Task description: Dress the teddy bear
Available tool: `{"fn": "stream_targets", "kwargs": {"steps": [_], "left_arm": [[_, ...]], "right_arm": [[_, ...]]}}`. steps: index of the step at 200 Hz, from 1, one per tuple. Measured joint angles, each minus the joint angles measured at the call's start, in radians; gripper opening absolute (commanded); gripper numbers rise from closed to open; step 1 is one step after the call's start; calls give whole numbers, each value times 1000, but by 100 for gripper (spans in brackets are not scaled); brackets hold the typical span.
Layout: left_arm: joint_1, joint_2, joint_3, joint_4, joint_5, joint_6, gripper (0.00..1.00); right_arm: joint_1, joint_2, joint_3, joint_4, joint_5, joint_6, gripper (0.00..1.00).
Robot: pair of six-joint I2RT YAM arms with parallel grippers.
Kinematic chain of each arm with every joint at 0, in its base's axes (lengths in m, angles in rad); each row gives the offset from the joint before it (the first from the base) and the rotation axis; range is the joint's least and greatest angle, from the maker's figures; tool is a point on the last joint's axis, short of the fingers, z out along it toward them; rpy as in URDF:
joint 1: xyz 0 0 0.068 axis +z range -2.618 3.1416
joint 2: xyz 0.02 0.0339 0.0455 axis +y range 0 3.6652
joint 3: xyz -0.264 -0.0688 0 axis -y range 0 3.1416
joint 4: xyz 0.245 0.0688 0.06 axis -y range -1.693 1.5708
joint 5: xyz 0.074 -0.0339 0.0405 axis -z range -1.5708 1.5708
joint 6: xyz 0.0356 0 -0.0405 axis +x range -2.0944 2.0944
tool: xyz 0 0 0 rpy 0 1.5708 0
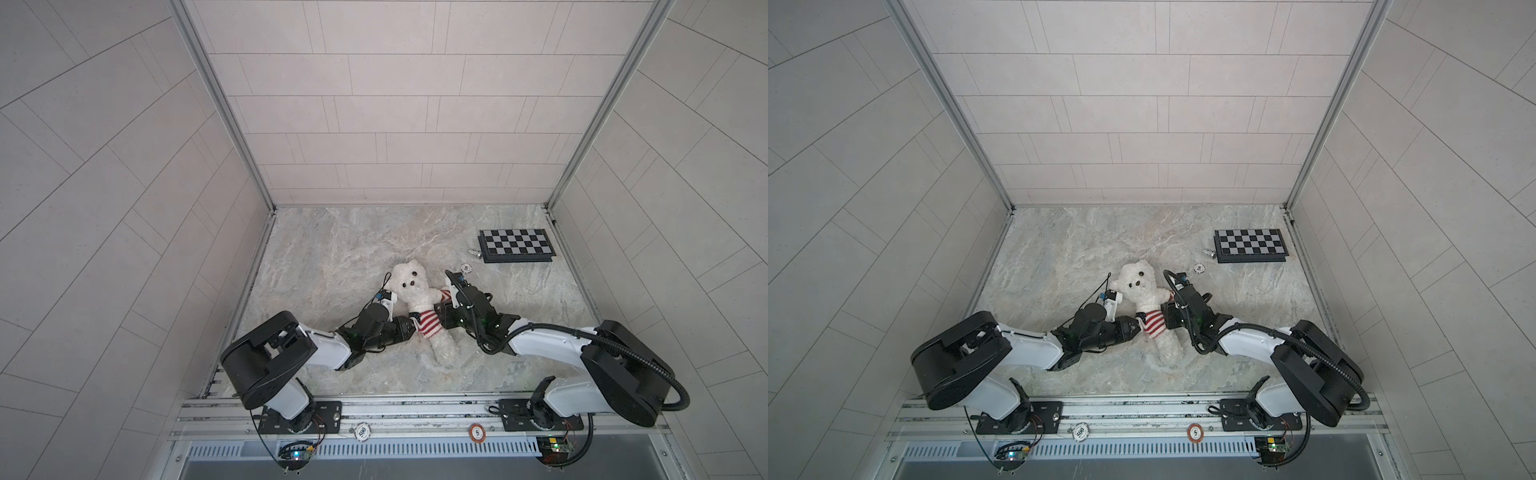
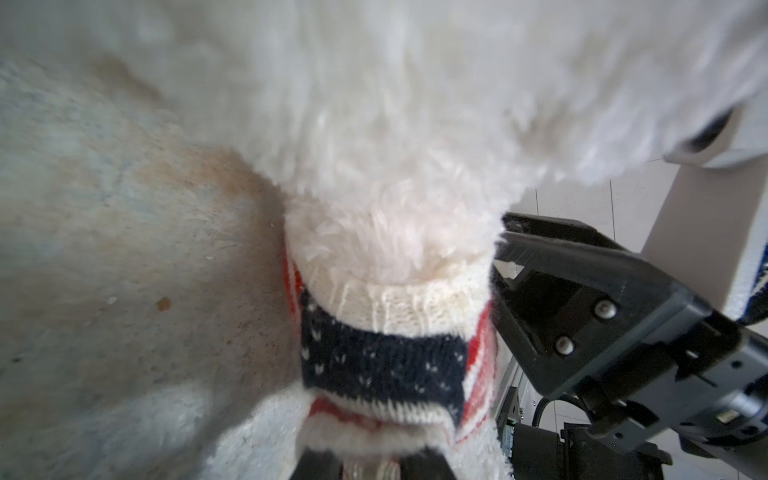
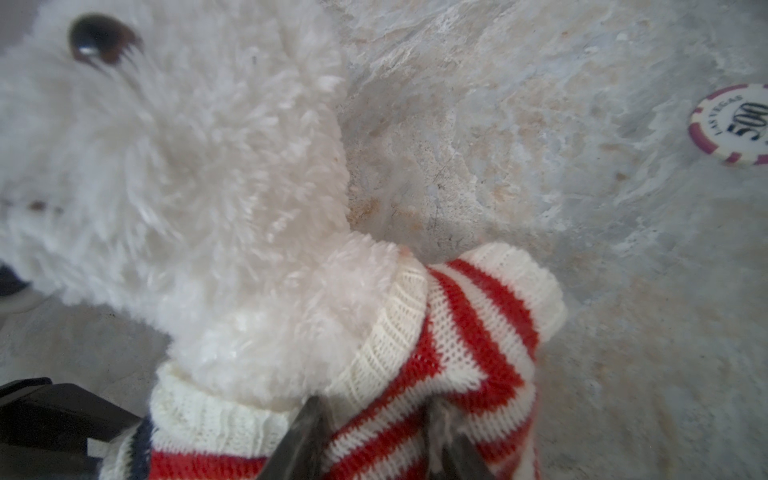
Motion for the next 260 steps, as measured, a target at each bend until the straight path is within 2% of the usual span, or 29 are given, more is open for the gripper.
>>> {"fn": "stream_targets", "kwargs": {"steps": [47, 62, 89, 111, 144, 163, 179, 203, 233, 260], "left_arm": [[0, 24, 5, 41, -11, -42, 33], [0, 29, 8, 48, -14, -45, 29], [0, 56, 22, 74, -16, -56, 16], [0, 71, 24, 97, -16, -67, 13], [0, 75, 24, 108, -18, -71, 0], [3, 73, 20, 115, -18, -71, 0], [6, 59, 7, 118, -19, -70, 0], [11, 35, -11, 122, -19, -70, 0], [11, 21, -18, 148, -18, -79, 0], [11, 14, -18, 163, -16, -90, 0]], "right_arm": [[3, 2, 0, 3, 11, 6, 42], [3, 2, 0, 4, 13, 7, 42], [4, 5, 0, 8, 17, 10, 42], [4, 6, 0, 10, 20, 13, 42], [4, 6, 0, 9, 24, 14, 42], [5, -4, 2, -10, 30, 7, 44], [9, -40, 10, -68, 40, -14, 50], [41, -159, 17, -220, 65, -70, 65], [116, -336, 26, -423, 98, -113, 93], [217, -420, 29, -504, 143, -122, 96]]}}
